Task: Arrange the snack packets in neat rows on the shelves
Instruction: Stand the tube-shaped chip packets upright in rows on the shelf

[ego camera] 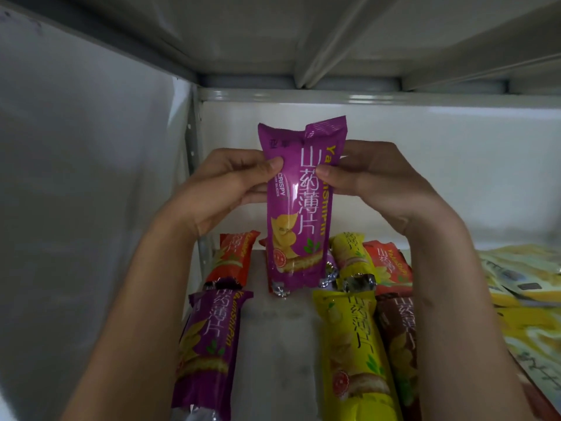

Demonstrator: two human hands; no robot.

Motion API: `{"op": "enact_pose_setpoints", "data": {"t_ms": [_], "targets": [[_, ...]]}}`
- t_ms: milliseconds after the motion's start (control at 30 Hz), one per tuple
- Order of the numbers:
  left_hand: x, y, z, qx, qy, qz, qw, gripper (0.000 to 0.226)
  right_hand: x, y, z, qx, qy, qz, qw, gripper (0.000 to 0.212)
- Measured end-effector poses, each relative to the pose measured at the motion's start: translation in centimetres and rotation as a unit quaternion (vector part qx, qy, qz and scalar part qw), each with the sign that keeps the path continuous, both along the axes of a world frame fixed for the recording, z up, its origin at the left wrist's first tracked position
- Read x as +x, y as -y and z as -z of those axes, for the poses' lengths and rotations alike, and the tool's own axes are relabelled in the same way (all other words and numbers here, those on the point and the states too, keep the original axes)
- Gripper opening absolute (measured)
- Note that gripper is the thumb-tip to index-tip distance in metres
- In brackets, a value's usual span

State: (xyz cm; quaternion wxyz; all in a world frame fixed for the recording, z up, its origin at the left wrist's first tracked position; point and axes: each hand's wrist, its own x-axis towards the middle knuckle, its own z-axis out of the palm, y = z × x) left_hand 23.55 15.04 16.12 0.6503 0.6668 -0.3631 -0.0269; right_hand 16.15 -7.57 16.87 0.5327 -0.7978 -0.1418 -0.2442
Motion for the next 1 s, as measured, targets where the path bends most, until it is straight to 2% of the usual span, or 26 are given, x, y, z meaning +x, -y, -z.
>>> {"op": "enact_pose_setpoints", "data": {"t_ms": [267, 567, 733, 867, 1000], "targets": [[1.0, -0.2, 0.6, 0.021, 0.008, -0.019, 1.0, 0.03, 0.6, 0.1, 0.2, -0.014, -0.035, 0.018, 0.999, 0.025], [1.8, -1.0, 1.1, 0.01, -0.006, -0.018, 1.0, 0.032, 0.7, -0.4, 0.6, -0.027, -0.053, -0.032, 0.998, 0.028], [1.7, -0.8, 1.2, 0.025, -0.031, 0.012, 0.999, 0.038, 1.3, -0.6, 0.9, 0.007, -0.056, -0.009, 0.998, 0.026], [2.0, -0.9, 1.5, 0.04, -0.021, 0.002, 0.999, 0.04, 1.0, -0.4, 0.9, -0.015, -0.083, -0.024, 0.996, 0.029], [2.3, -1.3, 1.9, 0.074, 0.002, -0.011, 0.997, 0.041, 0.3, 0.0, 0.9, -0.082, -0.114, -0.049, 0.989, 0.033]]}}
